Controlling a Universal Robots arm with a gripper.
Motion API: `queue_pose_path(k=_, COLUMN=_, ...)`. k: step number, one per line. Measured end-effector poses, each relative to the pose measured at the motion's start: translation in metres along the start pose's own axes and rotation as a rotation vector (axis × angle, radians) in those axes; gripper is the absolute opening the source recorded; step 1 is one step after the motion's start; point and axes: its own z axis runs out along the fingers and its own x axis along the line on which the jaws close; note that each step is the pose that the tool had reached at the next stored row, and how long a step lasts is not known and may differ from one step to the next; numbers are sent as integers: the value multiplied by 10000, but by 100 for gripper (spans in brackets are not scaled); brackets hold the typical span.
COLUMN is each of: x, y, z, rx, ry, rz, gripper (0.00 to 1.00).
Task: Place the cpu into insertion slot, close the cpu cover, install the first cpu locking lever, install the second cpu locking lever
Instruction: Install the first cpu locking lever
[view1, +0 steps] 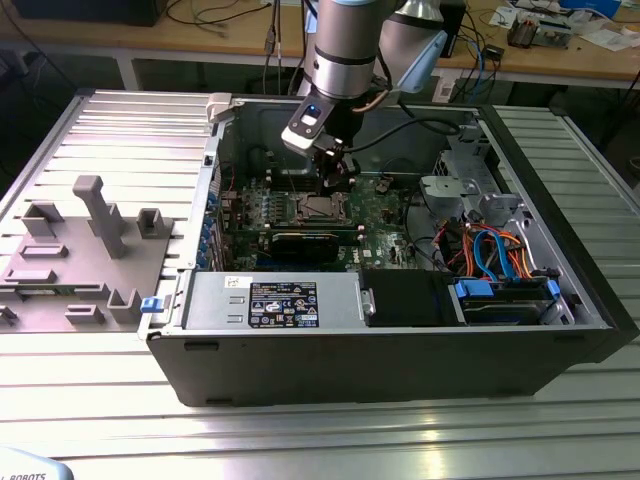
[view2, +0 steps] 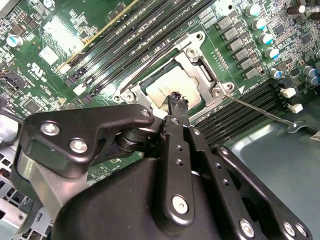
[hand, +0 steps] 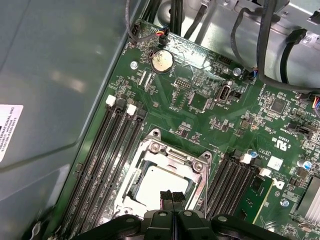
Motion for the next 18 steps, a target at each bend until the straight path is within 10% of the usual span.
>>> queue_pose_path(k=18, x=0, y=0, z=0, rx=-5, ry=-13, rz=-317, gripper=11)
